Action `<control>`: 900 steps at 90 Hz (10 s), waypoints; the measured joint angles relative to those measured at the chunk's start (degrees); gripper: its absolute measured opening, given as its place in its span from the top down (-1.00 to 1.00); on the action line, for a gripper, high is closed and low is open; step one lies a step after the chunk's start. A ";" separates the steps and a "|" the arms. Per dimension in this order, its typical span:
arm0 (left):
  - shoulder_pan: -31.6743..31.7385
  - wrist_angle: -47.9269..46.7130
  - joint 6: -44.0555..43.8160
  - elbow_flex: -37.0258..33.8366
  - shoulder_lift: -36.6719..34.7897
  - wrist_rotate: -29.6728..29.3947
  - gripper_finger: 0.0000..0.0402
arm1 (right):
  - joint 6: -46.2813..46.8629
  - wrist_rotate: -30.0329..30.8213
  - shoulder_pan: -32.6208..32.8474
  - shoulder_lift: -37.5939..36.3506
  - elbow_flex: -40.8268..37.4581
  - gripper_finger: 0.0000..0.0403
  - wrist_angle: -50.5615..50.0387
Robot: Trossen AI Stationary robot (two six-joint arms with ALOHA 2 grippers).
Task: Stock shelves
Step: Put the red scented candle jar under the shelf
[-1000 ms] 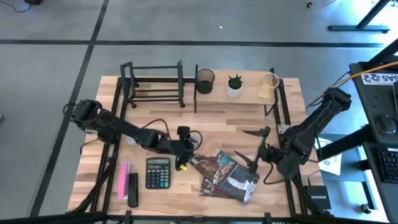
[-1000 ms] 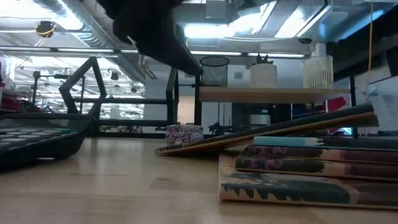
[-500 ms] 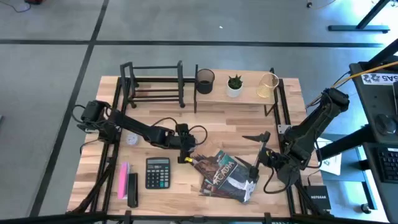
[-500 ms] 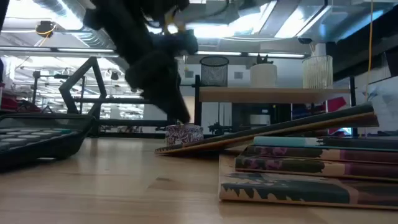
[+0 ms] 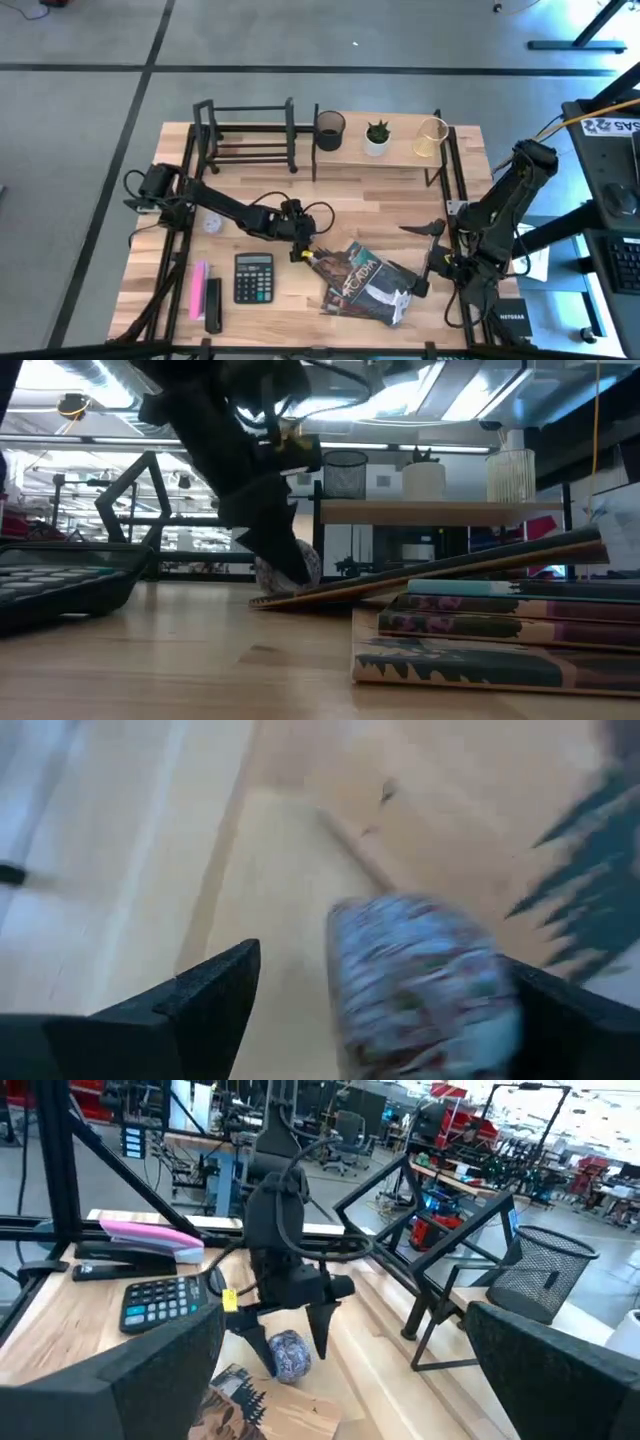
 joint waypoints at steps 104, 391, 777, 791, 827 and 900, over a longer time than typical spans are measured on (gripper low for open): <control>-0.23 -4.22 5.21 2.01 -3.04 3.90 -0.49 | 2.37 -0.39 -0.15 0.00 0.02 -0.98 -2.01; 4.55 -9.95 -4.20 9.31 4.70 6.59 -0.52 | 7.01 -3.67 -0.13 0.00 0.02 -0.98 -6.47; 9.26 -12.59 -8.52 25.81 9.84 -3.14 -0.57 | 13.21 4.68 8.83 -0.02 0.88 -0.98 -7.08; 3.88 -12.85 -9.70 25.53 10.83 0.90 -0.57 | 24.19 1.35 6.45 -0.22 0.88 -0.98 -13.30; 4.04 5.60 -21.23 18.07 15.99 -9.56 -0.46 | 39.84 -8.17 -3.66 1.07 0.83 -0.98 -26.55; 11.98 6.25 -24.28 18.08 18.27 -15.43 0.31 | 41.95 -9.38 -3.58 1.07 0.85 -0.98 -28.08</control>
